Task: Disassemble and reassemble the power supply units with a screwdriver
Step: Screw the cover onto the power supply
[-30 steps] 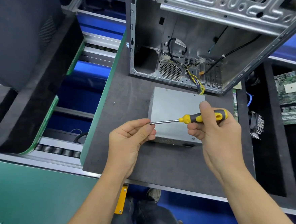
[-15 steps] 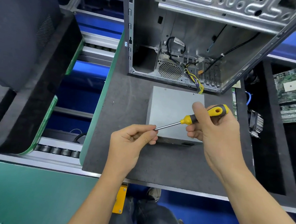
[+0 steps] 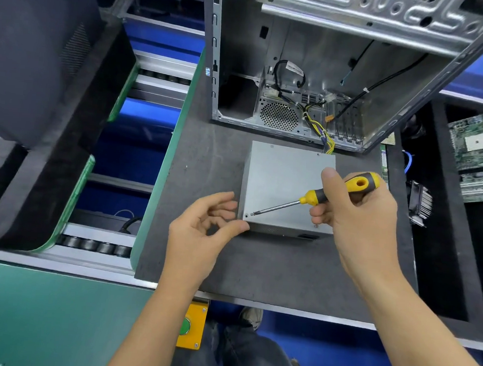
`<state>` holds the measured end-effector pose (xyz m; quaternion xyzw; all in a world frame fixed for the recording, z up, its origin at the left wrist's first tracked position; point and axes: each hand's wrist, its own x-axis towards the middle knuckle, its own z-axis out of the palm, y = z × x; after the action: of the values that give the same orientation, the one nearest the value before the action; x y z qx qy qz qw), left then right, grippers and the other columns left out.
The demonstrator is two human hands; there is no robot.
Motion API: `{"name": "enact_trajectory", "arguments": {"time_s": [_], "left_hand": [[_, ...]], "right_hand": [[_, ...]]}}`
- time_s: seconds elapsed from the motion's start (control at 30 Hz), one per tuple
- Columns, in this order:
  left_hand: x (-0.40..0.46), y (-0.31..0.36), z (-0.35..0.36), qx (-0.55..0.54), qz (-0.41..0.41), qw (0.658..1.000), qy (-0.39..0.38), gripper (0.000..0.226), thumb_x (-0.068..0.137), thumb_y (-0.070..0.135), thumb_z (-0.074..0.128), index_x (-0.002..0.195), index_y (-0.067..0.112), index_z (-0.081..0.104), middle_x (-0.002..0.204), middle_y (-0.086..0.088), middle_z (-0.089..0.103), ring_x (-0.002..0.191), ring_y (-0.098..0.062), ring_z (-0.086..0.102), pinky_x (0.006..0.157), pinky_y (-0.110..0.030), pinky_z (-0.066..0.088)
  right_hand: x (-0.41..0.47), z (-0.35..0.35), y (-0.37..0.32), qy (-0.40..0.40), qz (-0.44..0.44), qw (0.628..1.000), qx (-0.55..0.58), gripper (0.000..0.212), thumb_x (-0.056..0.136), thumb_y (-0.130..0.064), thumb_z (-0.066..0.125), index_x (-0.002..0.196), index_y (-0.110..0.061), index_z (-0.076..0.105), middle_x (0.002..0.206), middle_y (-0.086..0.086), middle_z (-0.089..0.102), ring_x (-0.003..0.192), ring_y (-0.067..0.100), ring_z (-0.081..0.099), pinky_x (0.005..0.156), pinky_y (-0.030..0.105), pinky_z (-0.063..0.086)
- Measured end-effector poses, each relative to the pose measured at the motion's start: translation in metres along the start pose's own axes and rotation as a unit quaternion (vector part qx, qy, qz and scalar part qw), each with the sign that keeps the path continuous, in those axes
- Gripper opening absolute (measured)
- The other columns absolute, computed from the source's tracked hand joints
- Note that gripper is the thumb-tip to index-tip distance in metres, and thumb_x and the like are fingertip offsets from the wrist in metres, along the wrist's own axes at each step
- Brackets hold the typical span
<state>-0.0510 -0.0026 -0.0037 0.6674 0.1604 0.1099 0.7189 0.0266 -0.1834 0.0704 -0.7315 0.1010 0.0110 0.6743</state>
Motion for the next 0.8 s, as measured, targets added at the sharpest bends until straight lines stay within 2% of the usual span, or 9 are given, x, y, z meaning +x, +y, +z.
{"name": "enact_trajectory", "arguments": {"time_s": [0.1,0.23,0.43,0.67,0.8], "left_hand": [[-0.001,-0.008,-0.002,0.096,0.056,0.994,-0.003,0.038,0.075,0.010,0.083,0.108,0.024,0.072,0.096,0.001,0.071,0.087,-0.018,0.068,0.083,-0.025,0.055],[0.000,-0.014,0.004,0.168,0.126,0.978,-0.004,0.025,0.081,0.003,0.079,0.104,0.010,0.076,0.093,-0.002,0.070,0.081,-0.015,0.066,0.079,-0.028,0.057],[0.002,-0.015,0.007,0.186,0.153,0.970,0.013,0.015,0.080,0.001,0.080,0.094,0.005,0.078,0.089,-0.001,0.071,0.078,-0.011,0.066,0.075,-0.019,0.052],[0.003,-0.016,0.005,0.206,0.159,0.966,0.008,0.010,0.081,0.002,0.080,0.089,0.008,0.079,0.089,0.001,0.071,0.081,-0.009,0.067,0.076,-0.016,0.052],[0.003,-0.019,0.006,0.200,0.162,0.966,0.012,0.010,0.081,0.002,0.080,0.089,0.008,0.079,0.089,0.001,0.071,0.082,-0.012,0.068,0.076,-0.022,0.054]], "right_hand": [[-0.002,0.004,0.000,-0.006,-0.035,0.999,-0.026,0.032,0.087,-0.027,0.073,0.078,-0.016,0.045,0.062,0.016,0.065,0.051,0.029,0.066,0.047,0.030,0.050],[-0.003,0.011,0.002,-0.022,-0.050,0.998,-0.038,0.031,0.084,-0.032,0.075,0.073,-0.025,0.047,0.063,0.013,0.063,0.054,0.031,0.068,0.046,0.030,0.050],[-0.003,0.012,0.004,-0.026,-0.062,0.996,-0.055,0.032,0.083,-0.036,0.075,0.071,-0.031,0.046,0.060,0.005,0.064,0.054,0.030,0.069,0.047,0.030,0.051],[-0.004,0.013,0.002,-0.033,-0.058,0.996,-0.056,0.033,0.082,-0.035,0.076,0.071,-0.030,0.046,0.061,0.006,0.064,0.054,0.031,0.068,0.048,0.030,0.052],[-0.005,0.017,-0.002,-0.039,-0.085,0.991,-0.094,0.032,0.082,-0.035,0.076,0.075,-0.025,0.046,0.061,0.005,0.064,0.053,0.025,0.069,0.048,0.031,0.054]]}}
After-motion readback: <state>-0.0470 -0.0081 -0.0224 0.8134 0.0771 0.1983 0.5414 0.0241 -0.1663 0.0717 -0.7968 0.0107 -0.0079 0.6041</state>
